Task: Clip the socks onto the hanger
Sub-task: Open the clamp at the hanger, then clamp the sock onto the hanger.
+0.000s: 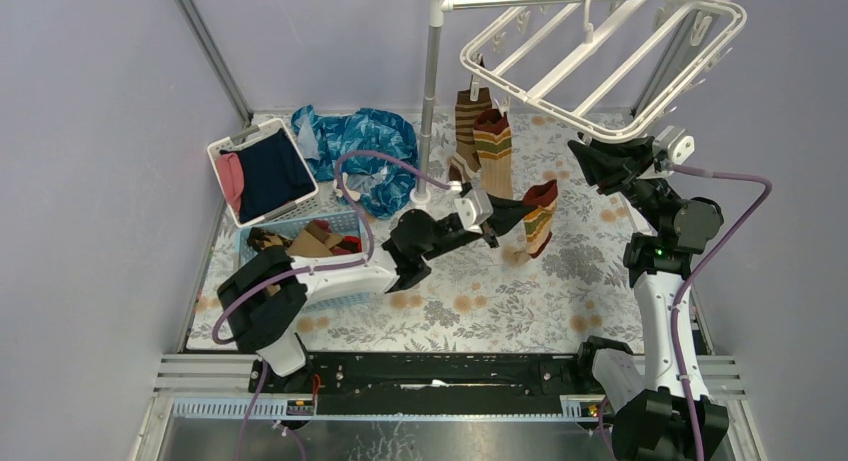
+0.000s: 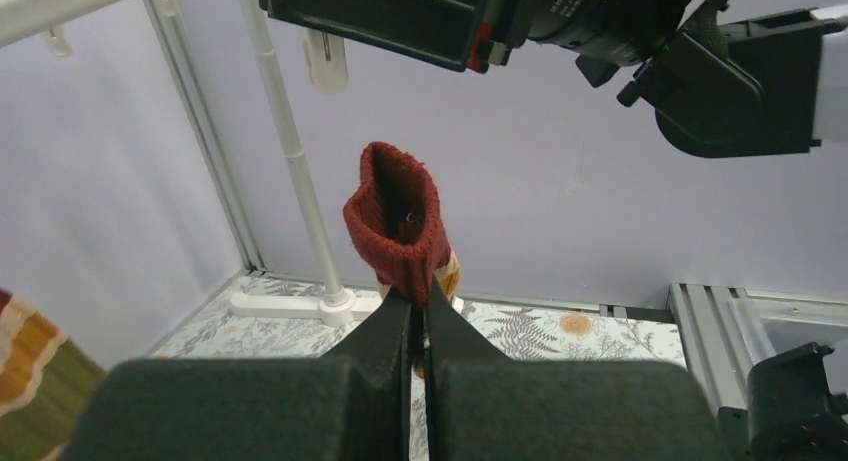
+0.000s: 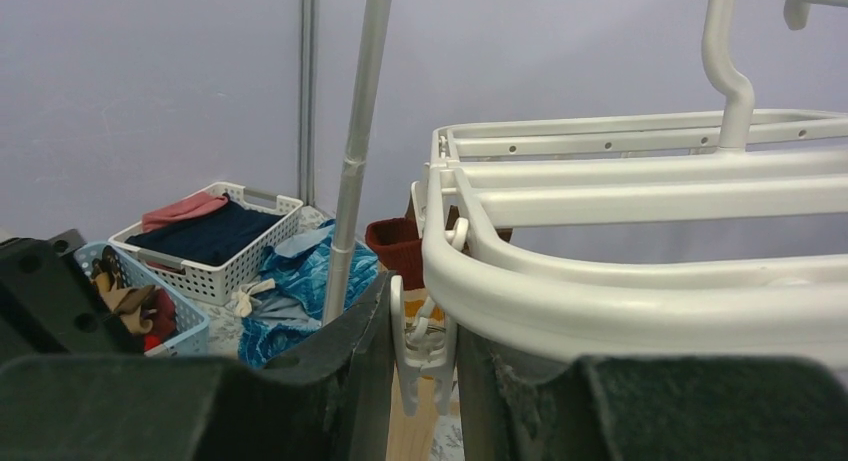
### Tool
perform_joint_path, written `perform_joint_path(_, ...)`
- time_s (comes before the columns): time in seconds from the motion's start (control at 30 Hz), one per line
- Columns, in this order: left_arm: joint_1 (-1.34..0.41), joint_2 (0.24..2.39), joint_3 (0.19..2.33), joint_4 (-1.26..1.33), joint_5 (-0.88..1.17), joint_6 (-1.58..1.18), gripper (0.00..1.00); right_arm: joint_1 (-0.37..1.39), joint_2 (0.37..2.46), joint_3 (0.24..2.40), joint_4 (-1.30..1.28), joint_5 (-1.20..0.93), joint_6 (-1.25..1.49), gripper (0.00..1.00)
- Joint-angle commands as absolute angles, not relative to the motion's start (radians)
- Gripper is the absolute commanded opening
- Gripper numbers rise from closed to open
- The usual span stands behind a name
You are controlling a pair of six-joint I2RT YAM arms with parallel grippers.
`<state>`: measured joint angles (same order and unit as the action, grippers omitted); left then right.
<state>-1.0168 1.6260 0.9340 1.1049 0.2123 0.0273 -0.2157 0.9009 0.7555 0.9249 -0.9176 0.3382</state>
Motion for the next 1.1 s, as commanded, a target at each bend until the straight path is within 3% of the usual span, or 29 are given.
perform_joint_path(0.0, -0.997, 1.691, 1.039, 1.030, 0.308, -0.052, 0.03, -0.207, 0.884, 0.790, 0.948, -0.935, 0.367, 0.13)
perform_joint_path(0.6, -0.816, 1.884, 1.243, 1.128, 0.774, -0.222, 0.03, -0.207, 0.885, 0.794, 0.950, -1.053, 0.360, 0.11)
perform_joint_path(1.07, -0.791, 1.988, 1.421, 1.095, 0.895, -0.229, 0.03, -0.207, 0.885, 0.791, 0.957, -1.072, 0.372, 0.11)
